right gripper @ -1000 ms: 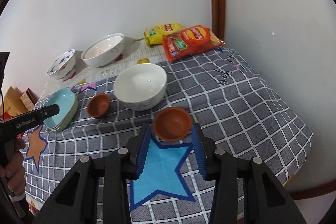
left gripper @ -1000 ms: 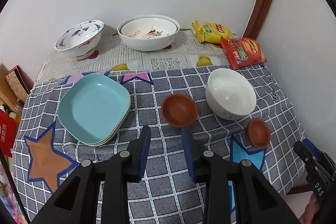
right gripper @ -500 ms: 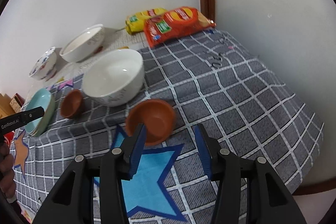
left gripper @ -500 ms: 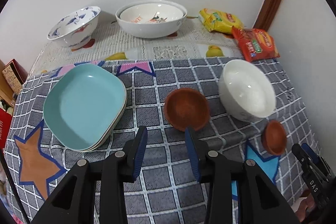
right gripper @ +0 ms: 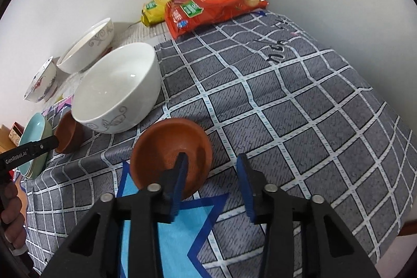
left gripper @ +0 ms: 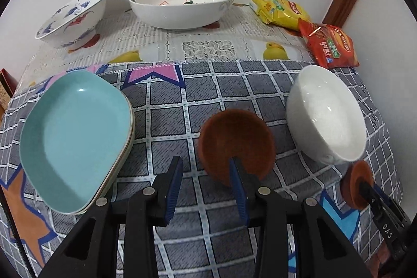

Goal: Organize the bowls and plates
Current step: 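Close the left gripper on one brown bowl rim while the right gripper grasps the other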

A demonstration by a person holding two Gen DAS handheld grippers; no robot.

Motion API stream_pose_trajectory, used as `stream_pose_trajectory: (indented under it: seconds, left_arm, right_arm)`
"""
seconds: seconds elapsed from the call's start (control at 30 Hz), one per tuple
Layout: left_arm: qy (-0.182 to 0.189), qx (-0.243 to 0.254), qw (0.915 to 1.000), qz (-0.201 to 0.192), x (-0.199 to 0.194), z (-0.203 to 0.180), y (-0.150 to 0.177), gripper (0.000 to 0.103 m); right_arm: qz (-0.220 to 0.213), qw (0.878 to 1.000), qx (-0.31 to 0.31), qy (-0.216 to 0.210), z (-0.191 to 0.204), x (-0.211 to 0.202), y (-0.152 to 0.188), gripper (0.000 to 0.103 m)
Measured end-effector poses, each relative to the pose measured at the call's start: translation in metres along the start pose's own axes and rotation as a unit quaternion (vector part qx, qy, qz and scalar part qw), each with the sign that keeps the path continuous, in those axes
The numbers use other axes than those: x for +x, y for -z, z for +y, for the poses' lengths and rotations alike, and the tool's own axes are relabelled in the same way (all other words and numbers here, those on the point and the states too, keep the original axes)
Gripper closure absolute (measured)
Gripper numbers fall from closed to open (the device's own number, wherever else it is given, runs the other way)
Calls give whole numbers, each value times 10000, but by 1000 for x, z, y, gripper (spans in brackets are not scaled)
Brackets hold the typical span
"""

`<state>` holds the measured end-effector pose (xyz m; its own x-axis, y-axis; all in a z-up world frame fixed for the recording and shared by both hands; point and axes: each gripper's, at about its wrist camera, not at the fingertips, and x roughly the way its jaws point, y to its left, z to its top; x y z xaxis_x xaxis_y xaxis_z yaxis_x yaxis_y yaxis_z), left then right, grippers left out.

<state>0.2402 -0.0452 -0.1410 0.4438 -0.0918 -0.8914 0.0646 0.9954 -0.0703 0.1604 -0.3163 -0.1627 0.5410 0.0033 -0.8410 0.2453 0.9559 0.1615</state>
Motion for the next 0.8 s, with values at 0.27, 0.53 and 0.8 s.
stream_pose_trajectory:
  seconds: [0.27, 0.53, 0.8]
  left_arm:
    - [76, -93, 9999, 100, 19, 1, -5, 68]
    - [172, -95, 9997, 129, 29, -1, -5, 71]
    - [110, -39, 9999, 75, 29, -6, -8, 81]
  right_arm:
    - [1, 10000, -91, -11, -1, 11, -3, 74]
    - [-8, 10000, -55, -71, -3, 15, -5, 74]
    - [-39, 10000, -43, -75, 0, 17, -6, 80]
